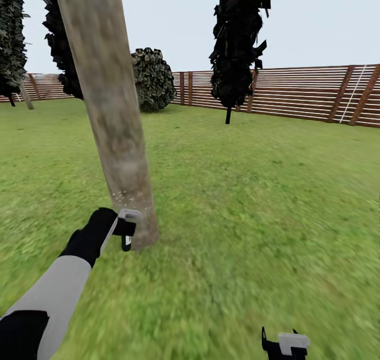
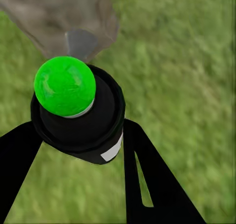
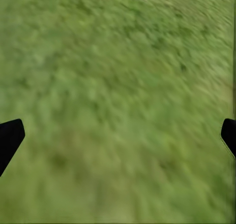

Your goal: In the garden, pick up the pesticide atomizer on the floor and spray pesticide onto both trees until each tree trunk is fully covered.

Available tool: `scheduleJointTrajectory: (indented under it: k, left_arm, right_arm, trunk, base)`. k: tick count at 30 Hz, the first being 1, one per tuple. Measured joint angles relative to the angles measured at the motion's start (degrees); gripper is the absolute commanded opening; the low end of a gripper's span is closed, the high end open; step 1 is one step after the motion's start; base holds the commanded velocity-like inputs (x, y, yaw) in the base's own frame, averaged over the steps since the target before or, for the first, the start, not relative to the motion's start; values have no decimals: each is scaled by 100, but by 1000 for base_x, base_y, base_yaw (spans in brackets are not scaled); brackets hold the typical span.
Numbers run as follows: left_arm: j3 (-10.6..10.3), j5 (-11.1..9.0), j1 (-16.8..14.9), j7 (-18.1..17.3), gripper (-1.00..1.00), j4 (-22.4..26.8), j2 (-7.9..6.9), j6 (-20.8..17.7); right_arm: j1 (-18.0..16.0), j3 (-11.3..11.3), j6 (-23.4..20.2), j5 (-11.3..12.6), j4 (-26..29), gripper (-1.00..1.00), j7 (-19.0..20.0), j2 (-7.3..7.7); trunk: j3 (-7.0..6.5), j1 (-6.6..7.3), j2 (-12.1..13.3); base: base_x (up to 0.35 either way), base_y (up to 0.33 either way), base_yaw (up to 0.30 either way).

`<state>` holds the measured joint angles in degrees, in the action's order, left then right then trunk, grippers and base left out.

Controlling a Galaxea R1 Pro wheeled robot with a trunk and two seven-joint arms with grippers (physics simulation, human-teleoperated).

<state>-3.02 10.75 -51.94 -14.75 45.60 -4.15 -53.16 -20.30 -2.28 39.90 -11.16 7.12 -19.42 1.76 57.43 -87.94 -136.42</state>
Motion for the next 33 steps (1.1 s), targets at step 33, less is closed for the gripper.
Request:
scheduleJointTrajectory:
  k: [33]
  left_arm:
    - [1121, -59, 892, 768, -100, -990, -638, 1042]
  right_arm:
    - [0, -1, 0, 1, 0, 100, 0, -9]
  trunk:
    - [0, 0, 0]
  base:
    - [67, -53, 31]
